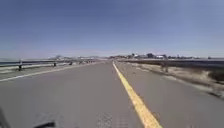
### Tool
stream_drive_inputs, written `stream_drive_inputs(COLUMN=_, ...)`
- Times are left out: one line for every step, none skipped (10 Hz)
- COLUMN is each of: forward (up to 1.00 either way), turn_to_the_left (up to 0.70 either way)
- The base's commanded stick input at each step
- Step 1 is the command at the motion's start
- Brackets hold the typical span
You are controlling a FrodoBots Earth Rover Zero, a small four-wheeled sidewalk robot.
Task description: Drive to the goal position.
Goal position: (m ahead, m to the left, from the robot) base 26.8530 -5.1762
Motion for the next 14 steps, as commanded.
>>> stream_drive_inputs(forward=0.85, turn_to_the_left=0.00)
stream_drive_inputs(forward=0.85, turn_to_the_left=0.00)
stream_drive_inputs(forward=0.85, turn_to_the_left=0.00)
stream_drive_inputs(forward=0.85, turn_to_the_left=0.00)
stream_drive_inputs(forward=0.85, turn_to_the_left=0.00)
stream_drive_inputs(forward=0.85, turn_to_the_left=0.00)
stream_drive_inputs(forward=0.85, turn_to_the_left=0.00)
stream_drive_inputs(forward=0.85, turn_to_the_left=0.00)
stream_drive_inputs(forward=0.85, turn_to_the_left=0.00)
stream_drive_inputs(forward=0.85, turn_to_the_left=0.00)
stream_drive_inputs(forward=0.85, turn_to_the_left=0.00)
stream_drive_inputs(forward=0.85, turn_to_the_left=0.00)
stream_drive_inputs(forward=0.85, turn_to_the_left=0.00)
stream_drive_inputs(forward=0.85, turn_to_the_left=0.00)
